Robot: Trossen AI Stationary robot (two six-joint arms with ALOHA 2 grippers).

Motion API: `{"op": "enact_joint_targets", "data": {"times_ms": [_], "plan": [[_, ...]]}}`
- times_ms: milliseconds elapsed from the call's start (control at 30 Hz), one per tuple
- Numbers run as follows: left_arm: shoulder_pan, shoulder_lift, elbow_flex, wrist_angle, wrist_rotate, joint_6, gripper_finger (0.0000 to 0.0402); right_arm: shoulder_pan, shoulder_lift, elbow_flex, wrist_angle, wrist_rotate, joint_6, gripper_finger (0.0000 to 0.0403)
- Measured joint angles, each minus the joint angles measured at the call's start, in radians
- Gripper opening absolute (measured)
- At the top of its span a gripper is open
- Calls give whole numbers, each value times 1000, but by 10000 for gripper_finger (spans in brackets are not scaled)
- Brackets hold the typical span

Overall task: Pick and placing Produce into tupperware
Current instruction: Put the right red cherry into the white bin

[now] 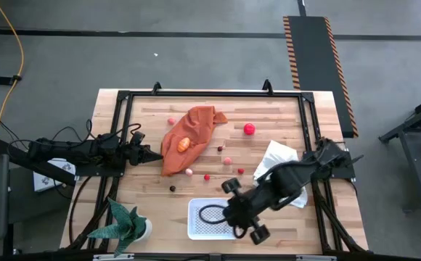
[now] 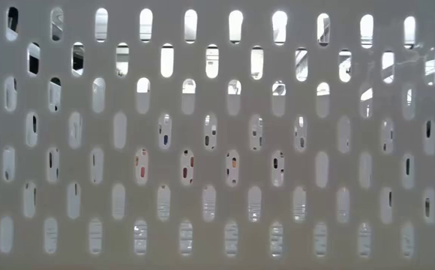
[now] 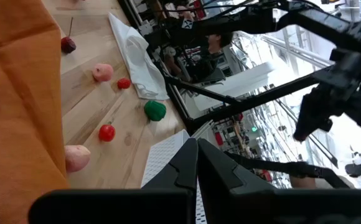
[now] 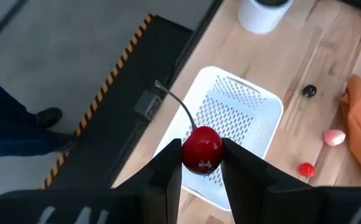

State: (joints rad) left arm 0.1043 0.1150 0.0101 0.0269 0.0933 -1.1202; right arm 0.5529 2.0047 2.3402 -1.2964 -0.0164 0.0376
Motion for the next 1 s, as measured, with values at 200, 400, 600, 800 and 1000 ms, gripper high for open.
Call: {"op": "enact_joint_targets", "data": {"times_ms": [200,400,600,800,1000], "plan": [[0,0,0,0,0,0,1,0,74,0,-1,38,-16,90],[0,0,0,0,0,0,1,-4,113,0,6,42,-43,90],[0,0,0,0,0,0,1,-26,150,1,48,30,-57,90],[0,0,0,0,0,0,1,-61,207,2,38,-6,-70,90],[0,0,0,0,0,0,1,-88,251,2,37,-20,-85,90]]}}
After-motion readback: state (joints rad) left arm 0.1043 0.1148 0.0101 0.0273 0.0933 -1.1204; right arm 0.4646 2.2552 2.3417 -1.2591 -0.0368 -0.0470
